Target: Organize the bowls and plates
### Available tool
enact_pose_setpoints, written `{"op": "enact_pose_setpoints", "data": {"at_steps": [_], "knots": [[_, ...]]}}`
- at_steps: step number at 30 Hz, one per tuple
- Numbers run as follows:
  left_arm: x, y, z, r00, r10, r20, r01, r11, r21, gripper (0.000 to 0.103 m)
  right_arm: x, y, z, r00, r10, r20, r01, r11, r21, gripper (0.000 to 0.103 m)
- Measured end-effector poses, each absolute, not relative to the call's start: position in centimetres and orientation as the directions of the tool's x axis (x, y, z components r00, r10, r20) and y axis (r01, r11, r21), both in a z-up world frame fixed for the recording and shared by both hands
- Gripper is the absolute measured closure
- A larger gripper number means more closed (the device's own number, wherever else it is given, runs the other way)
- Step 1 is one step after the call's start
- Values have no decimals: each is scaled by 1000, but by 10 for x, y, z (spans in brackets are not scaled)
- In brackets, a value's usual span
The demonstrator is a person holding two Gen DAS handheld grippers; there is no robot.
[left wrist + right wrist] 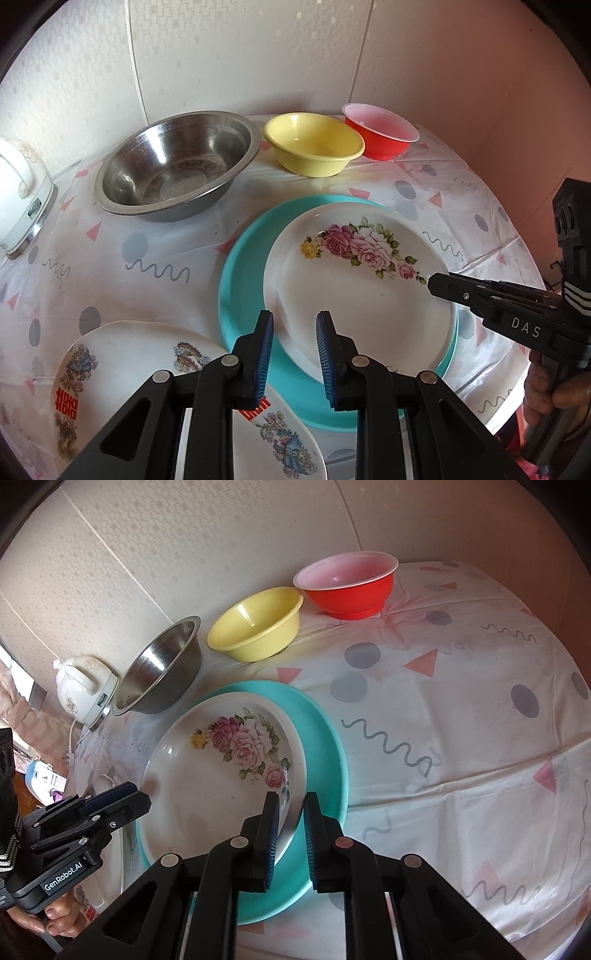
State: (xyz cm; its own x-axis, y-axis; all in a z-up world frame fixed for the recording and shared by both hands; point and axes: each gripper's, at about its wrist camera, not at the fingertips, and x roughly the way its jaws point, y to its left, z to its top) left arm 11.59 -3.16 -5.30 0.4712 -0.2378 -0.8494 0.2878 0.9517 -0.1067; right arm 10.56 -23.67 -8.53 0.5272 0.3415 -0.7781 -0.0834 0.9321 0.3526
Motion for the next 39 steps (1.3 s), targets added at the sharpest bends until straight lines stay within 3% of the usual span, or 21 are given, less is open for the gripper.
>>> {"op": "enact_pose_setpoints", "data": {"at_steps": [17, 39], "knots": [[114, -31, -53, 481, -233, -845, 292, 952, -97, 79, 102, -229, -84, 519, 311, -796, -92, 946, 310, 89], [101, 8, -39, 533, -218, -818, 155, 975, -159, 79, 96, -234, -83, 526, 313, -791, -59, 941, 333, 82]]}}
